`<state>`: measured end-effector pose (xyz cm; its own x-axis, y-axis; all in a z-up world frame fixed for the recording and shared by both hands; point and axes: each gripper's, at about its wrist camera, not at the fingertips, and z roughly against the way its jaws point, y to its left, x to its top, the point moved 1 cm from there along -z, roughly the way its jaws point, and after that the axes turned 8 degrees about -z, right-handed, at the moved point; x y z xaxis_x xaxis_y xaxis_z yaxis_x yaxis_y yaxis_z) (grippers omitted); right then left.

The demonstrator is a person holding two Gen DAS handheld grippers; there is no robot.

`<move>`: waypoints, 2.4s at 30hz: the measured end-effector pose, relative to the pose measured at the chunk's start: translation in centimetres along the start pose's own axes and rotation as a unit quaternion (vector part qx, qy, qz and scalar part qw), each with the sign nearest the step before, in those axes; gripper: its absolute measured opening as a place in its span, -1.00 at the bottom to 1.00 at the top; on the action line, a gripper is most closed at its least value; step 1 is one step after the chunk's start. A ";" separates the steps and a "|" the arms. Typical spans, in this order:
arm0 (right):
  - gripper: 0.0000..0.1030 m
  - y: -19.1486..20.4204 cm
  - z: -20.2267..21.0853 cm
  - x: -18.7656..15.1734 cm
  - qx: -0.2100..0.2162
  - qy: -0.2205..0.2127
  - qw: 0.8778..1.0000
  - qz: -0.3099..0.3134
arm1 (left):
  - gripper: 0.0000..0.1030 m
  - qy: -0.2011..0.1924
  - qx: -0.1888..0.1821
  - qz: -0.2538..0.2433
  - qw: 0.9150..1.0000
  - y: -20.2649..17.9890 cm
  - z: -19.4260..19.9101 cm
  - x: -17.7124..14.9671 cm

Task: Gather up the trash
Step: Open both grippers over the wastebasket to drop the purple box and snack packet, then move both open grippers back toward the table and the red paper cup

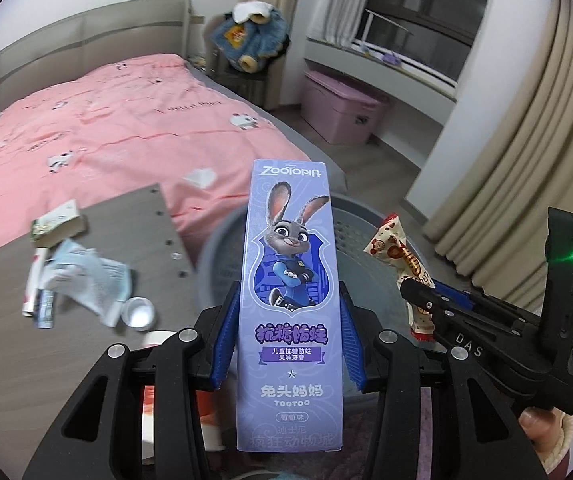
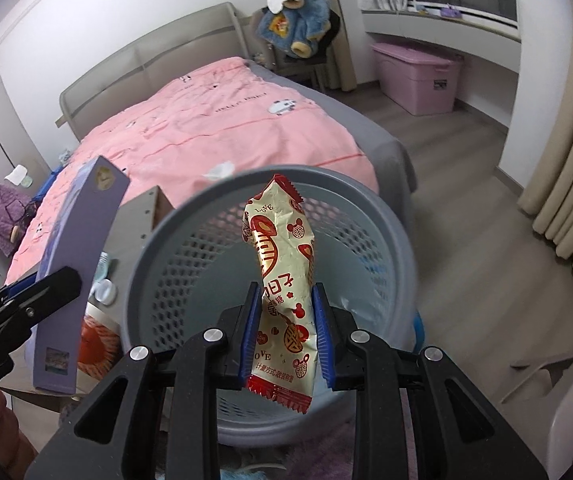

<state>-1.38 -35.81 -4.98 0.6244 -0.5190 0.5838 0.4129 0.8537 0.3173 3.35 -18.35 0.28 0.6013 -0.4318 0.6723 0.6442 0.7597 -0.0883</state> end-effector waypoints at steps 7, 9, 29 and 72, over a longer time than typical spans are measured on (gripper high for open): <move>-0.50 -2.0 -0.6 -0.1 0.002 0.004 1.000 -0.021 | -0.15 0.021 -0.002 -0.017 1.000 -1.8 -2.2 0.4; -0.50 -2.1 -0.8 0.0 0.003 0.005 1.000 -0.022 | -0.15 0.020 -0.001 -0.020 1.000 -2.1 -2.4 0.6; -0.22 -1.8 -0.5 0.5 0.010 -0.005 1.000 -0.019 | 0.12 0.011 0.014 -0.002 1.000 -0.7 -2.2 1.4; 0.46 2.1 1.8 -1.7 0.033 -0.026 0.999 0.006 | 0.29 -0.046 0.073 0.050 0.995 4.2 4.8 -1.4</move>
<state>-2.74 -33.00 -3.99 0.5930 -0.5072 0.6254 0.3605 0.8617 0.3570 2.92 -12.25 2.47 0.6082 -0.3095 0.7310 0.5037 0.8622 -0.0540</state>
